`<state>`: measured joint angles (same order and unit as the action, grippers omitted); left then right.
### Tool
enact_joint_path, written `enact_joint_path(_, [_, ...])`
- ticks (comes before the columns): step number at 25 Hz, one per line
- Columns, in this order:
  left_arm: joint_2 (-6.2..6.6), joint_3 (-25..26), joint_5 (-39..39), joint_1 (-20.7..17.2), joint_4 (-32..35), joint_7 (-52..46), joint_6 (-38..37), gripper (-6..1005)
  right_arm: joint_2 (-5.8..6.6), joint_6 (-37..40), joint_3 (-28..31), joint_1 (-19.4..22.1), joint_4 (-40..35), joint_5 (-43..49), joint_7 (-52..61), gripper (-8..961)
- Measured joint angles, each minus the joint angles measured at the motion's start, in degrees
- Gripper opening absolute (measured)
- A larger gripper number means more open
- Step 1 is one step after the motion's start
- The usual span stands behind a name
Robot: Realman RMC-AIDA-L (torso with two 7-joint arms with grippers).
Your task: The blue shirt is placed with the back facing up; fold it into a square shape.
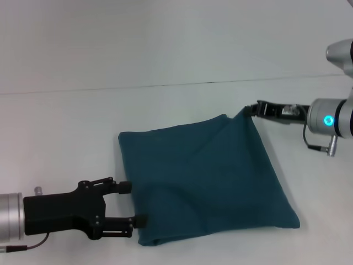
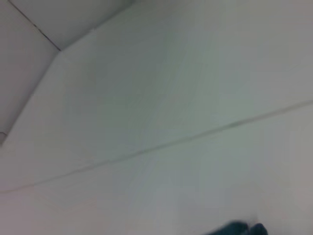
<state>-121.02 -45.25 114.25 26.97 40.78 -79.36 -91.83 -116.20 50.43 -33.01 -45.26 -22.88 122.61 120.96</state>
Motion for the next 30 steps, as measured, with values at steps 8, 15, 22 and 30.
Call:
enact_joint_path(8, [-0.01,0.1,-0.3,0.1,0.0,-0.3,0.1,901,0.36,1.3,-0.4,-1.0,-3.0,-1.0,-0.8,44])
enact_joint_path(15, [-0.17,0.1,-0.5,0.2,0.0,-0.3,0.2,901,0.64,0.9,-1.9,-0.5,-2.3,-0.8,-0.9,84])
enact_joint_path(22, [-0.60,1.0,-0.6,0.8,0.0,-1.2,2.8,900,-0.36,0.0,-2.5,1.6,-4.9,-2.5,-2.4,125])
enact_joint_path(30, [-0.70,4.5,-0.8,3.7,-0.2,-9.9,12.2,900,0.92,5.7,-2.5,6.1,-9.7,-10.0,-2.4,352])
